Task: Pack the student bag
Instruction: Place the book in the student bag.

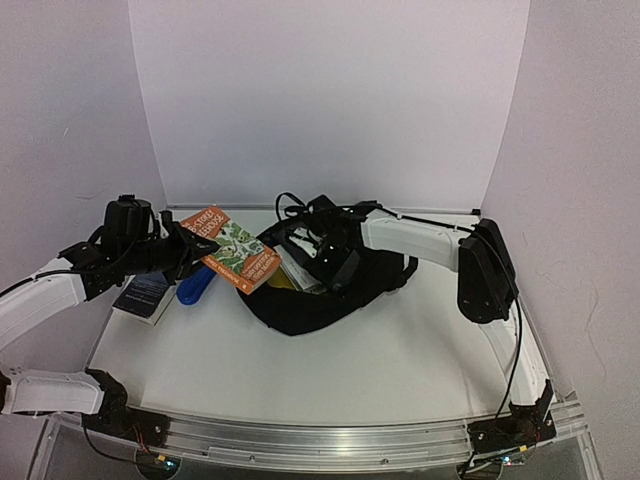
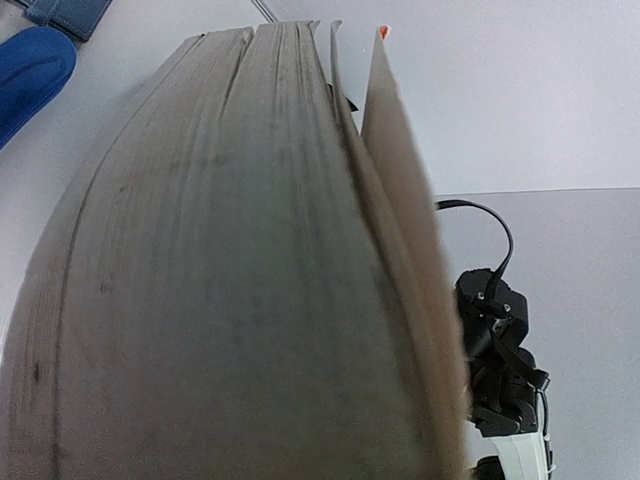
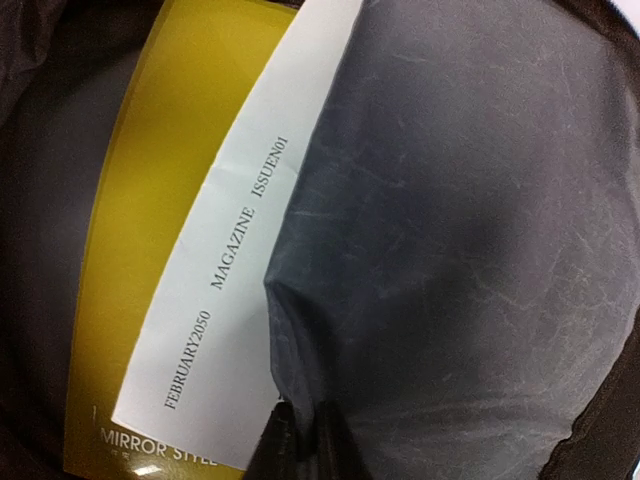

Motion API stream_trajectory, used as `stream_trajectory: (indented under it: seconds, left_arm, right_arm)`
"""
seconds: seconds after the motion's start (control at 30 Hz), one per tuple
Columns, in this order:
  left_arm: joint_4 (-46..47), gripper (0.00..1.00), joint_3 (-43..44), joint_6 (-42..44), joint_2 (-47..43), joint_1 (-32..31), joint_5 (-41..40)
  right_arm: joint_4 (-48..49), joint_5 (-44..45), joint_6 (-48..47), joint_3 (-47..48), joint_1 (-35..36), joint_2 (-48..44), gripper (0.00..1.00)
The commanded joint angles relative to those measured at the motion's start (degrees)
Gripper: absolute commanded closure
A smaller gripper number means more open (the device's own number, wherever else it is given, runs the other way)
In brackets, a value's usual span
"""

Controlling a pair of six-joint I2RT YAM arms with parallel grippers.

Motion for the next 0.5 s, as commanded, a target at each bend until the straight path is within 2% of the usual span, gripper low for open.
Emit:
stream_trajectory:
  seconds: [0.0,0.13,0.47]
  left_arm:
    - [7.23,1.00,3.76,3.37,2.00,0.32,9.84]
    - [14.02,1.00,4.23,3.07,6.84,0.27,18.43]
    - [29.56,1.00,6.72,-2.72,21.27,0.20,28.72]
  right_arm:
    - [-2.12,0.67,1.66,3.15,-1.20,-4.02,1.00]
    - [-1.94,-5.73,5.92,6.27,-3.69,-6.38,1.00]
    - [2.10,-13.02,11.88,6.31,-6.32,-11.10,1.00]
